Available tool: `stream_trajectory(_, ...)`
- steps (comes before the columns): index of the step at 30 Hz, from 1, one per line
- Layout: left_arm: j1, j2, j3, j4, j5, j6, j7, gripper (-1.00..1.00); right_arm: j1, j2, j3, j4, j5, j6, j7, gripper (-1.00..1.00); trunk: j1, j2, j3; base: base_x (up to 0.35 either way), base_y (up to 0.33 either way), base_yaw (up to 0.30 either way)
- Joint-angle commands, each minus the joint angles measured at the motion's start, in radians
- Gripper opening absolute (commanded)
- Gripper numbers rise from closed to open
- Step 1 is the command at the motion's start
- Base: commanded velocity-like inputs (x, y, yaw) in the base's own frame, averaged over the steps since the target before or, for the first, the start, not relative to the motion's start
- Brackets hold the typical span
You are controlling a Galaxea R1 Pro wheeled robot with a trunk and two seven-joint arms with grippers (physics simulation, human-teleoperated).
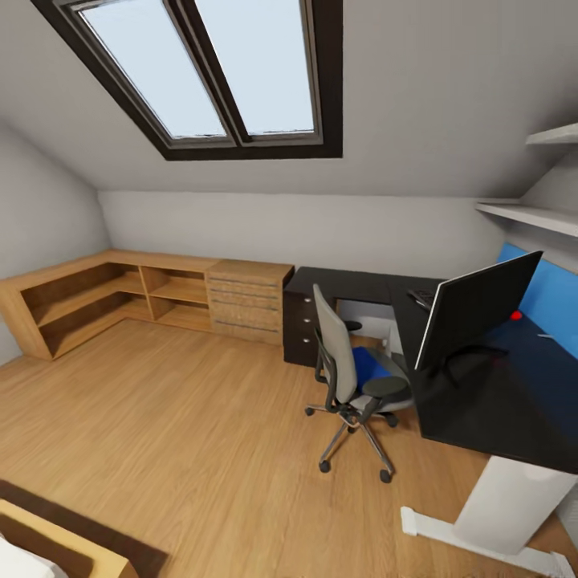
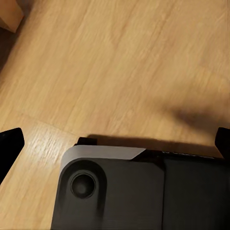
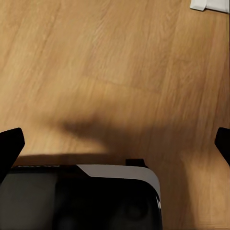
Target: In the bedroom, organize the workspace by keeping the computer under the desk, ensuring the monitor is on the desk, placing the keyboard on the desk next to the monitor, placing the mouse on the desk next to the keyboard, moving the folder from the swivel chair onto the desk next to the mouse, stacking the notebook on top of the folder with the pen on top of the notebook, and positioning the swivel chair next to the desk.
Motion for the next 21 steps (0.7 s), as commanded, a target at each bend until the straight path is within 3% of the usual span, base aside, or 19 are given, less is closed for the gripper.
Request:
stream_trajectory(1, 0.000, 0.000, 0.004, 0.000, 0.003, -0.002, -0.001, 1.00, 0.000, 0.000, -0.001, 0.000, -0.001, -0.002, 0.000, 1.00, 0.000, -0.001, -0.002, 0.003, 0.000, -0.147)
stream_trajectory(21, -0.001, 0.002, 0.002, -0.001, 0.003, -0.002, -0.001, 1.00, 0.000, -0.001, -0.001, -0.002, -0.001, -0.002, -0.001, 1.00, 0.000, -0.001, -0.027, 0.000, 0.000, -0.107)
